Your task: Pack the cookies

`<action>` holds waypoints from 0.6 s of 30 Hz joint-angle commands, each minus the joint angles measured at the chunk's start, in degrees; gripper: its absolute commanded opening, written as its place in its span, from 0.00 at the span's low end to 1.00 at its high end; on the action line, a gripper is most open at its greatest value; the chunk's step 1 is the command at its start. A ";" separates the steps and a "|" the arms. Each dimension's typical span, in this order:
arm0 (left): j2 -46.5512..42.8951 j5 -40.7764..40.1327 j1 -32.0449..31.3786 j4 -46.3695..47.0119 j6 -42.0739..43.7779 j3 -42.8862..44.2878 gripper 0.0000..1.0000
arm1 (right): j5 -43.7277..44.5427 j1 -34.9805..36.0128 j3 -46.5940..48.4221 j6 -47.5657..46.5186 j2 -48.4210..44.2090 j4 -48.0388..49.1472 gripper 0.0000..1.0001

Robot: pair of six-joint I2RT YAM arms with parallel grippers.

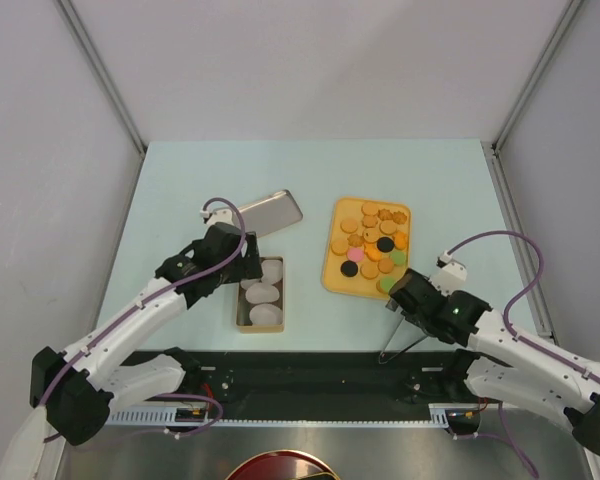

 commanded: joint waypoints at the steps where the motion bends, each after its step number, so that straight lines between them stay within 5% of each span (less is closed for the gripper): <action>1: -0.27 -1.25 -0.80 0.08 0.27 2.43 1.00 | 3.46 3.66 3.05 9.48 1.00 -10.93 0.97; 7: -0.97 -0.55 -0.89 0.52 0.10 2.17 1.00 | 1.44 8.85 1.56 18.53 4.08 -14.54 0.98; 18: -2.11 0.77 -0.80 0.87 0.01 1.73 1.00 | 2.67 9.66 -4.33 22.33 8.91 -3.92 0.97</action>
